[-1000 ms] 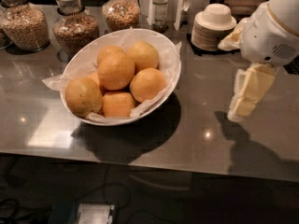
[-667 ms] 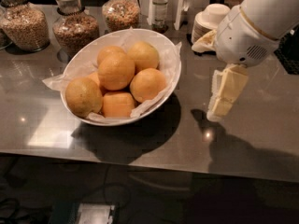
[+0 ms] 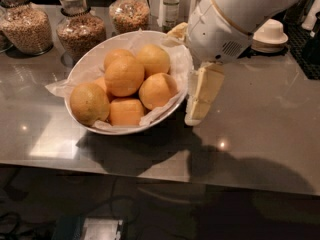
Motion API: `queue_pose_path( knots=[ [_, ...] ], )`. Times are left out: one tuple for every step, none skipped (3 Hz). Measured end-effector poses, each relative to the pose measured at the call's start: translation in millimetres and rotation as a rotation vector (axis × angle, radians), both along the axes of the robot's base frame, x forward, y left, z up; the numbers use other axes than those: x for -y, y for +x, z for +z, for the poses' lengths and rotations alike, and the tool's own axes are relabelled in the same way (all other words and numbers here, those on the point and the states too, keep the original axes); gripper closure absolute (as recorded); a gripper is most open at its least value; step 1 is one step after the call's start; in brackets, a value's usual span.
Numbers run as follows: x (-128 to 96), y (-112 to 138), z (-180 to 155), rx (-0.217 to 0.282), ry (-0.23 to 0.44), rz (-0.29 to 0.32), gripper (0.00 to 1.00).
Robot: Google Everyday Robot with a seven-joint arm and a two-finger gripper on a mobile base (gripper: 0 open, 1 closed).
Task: Pick orange from white bowl
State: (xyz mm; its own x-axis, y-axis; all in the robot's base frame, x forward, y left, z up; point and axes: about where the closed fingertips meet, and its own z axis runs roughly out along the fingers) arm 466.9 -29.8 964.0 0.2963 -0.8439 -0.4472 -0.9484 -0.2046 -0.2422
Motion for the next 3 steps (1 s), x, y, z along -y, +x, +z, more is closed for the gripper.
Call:
queue_pose_path(
  knots=[
    [-36, 1, 5, 0.022, 0.002, 0.076, 0.00],
    [-64, 6, 6, 0.054, -0.065, 0.083, 0.00],
    [-64, 7, 8, 0.066, -0.073, 0.079, 0.00]
  ],
)
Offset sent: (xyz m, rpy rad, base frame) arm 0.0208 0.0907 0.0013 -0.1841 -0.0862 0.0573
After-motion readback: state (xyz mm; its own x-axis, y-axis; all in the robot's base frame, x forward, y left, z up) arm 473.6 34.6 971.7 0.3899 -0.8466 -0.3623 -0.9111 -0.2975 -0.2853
